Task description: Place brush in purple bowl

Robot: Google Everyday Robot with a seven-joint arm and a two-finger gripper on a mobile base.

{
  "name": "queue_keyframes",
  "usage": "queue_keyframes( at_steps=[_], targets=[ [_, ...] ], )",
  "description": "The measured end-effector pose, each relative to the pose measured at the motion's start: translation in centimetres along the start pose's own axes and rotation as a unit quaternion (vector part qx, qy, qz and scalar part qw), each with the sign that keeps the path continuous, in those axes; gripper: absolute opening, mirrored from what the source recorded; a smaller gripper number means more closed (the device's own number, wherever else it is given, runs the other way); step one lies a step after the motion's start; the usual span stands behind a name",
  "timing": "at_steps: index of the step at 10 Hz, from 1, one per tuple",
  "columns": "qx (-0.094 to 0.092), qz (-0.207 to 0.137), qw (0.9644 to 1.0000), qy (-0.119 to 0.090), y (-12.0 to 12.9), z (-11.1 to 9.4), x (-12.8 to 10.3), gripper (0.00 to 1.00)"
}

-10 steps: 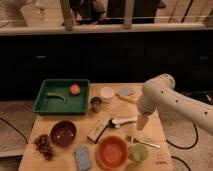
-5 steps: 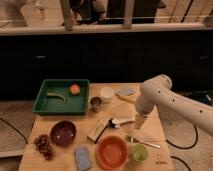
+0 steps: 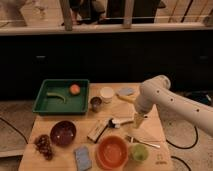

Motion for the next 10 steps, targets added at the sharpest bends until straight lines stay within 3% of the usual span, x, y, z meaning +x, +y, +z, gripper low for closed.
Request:
queue_keyframes(
  at_steps=[10],
  targets=[
    [-0.019,0.022,0.9996,-0.004,-0.2,4.2,1.2,0.80]
  ],
)
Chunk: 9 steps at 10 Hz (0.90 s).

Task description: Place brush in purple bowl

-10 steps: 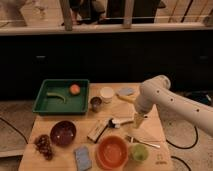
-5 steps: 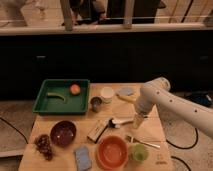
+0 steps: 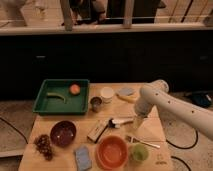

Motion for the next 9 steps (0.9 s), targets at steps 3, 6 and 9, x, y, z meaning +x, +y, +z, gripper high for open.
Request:
queue_keyframes(
  at_steps=[3,6,9],
  targets=[
    [-0.009,-0.001,1.0000,0.002,-0.2,1.0,0.2,0.80],
    [-0.015,-0.003,0.9999,0.004,-0.3,2.1,0.6,0.80],
    [-0.018,-0.004,0.9998,0.004,-0.5,2.6,0.9,0.80]
  ],
)
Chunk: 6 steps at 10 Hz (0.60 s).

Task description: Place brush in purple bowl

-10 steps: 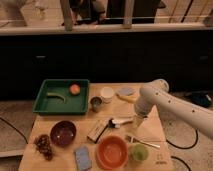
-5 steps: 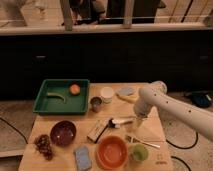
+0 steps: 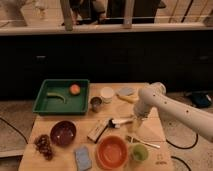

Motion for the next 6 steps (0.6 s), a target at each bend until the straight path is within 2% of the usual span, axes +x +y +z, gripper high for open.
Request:
queue_keyframes(
  at_steps=[6],
  targets=[
    [-0.005,-0.003,1.0000,0.001,-0.68,0.87,0.71,0.80]
  ],
)
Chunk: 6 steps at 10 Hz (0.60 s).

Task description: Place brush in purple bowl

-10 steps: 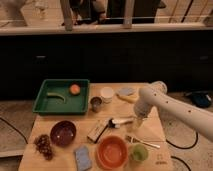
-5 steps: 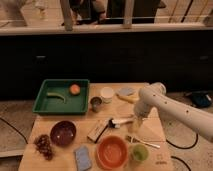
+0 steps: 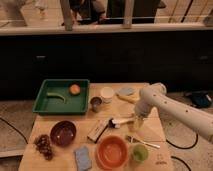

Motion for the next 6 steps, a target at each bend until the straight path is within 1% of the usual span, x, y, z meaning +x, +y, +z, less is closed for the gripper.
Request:
queue_keyframes(
  at_steps=[6],
  targets=[
    [-0.004,-0.008,1.0000,0.002,-0.44,0.70,0.22,0.80]
  ],
)
